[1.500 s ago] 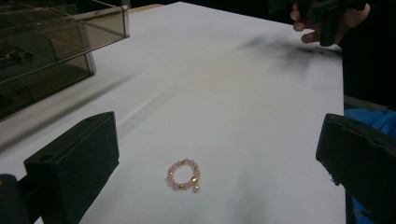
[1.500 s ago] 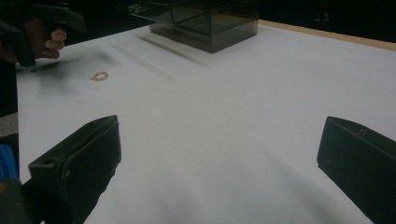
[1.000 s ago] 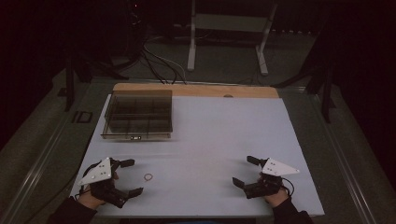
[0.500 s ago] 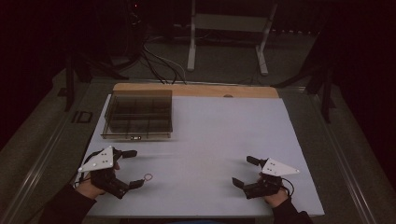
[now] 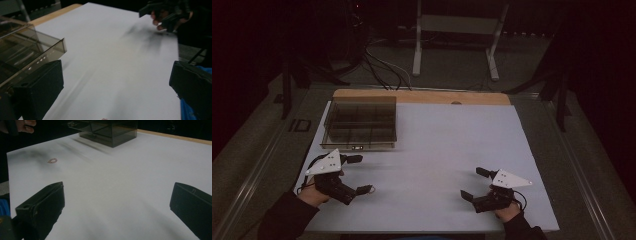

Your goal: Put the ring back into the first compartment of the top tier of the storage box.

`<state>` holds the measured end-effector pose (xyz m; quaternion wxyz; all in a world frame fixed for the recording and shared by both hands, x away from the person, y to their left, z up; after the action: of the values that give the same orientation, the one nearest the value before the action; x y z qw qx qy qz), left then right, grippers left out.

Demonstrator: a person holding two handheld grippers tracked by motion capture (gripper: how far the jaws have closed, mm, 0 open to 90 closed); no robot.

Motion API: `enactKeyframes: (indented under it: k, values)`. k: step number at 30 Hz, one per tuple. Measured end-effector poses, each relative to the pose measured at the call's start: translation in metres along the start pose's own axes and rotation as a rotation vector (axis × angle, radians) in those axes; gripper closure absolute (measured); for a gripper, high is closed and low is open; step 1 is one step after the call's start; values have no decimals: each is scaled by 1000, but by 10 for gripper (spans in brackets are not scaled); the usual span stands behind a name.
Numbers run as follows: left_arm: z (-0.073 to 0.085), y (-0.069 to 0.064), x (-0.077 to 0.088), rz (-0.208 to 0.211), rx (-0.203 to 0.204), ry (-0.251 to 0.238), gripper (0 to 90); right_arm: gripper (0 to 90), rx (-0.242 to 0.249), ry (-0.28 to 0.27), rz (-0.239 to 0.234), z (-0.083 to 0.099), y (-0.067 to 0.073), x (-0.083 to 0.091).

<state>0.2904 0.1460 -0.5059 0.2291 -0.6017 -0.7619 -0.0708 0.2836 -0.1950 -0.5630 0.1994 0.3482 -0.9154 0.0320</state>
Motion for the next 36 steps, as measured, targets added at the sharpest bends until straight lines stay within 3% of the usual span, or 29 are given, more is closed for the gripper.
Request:
enactKeyframes:
  k: [11, 24, 28, 36]
  values:
    - [11, 9, -7, -52, 53, 27, 10, 0, 4, 1, -1, 0, 0, 0]
    - [33, 14, -17, -97, 112, 90, 10, 0, 4, 6, -7, 1, 1, 0]
    - [45, 14, -21, -99, 127, 161, 11, 0, 3, 7, -7, 1, 1, 0]
    - [61, 16, -26, -110, 141, 231, 11, 0, 0, 11, -12, 1, 1, -1]
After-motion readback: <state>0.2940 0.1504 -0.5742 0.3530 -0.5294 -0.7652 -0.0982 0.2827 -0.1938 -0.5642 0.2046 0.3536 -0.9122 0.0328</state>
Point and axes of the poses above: each handheld gripper's, and its own axes: x roughly backward along the jaws, z roughly out of its underside, y roughly to its left, the point moved 9 cm from there along -x, roughly forward along the jaws, and after that the axes turned 11 degrees about z, right-handed, at the moved point
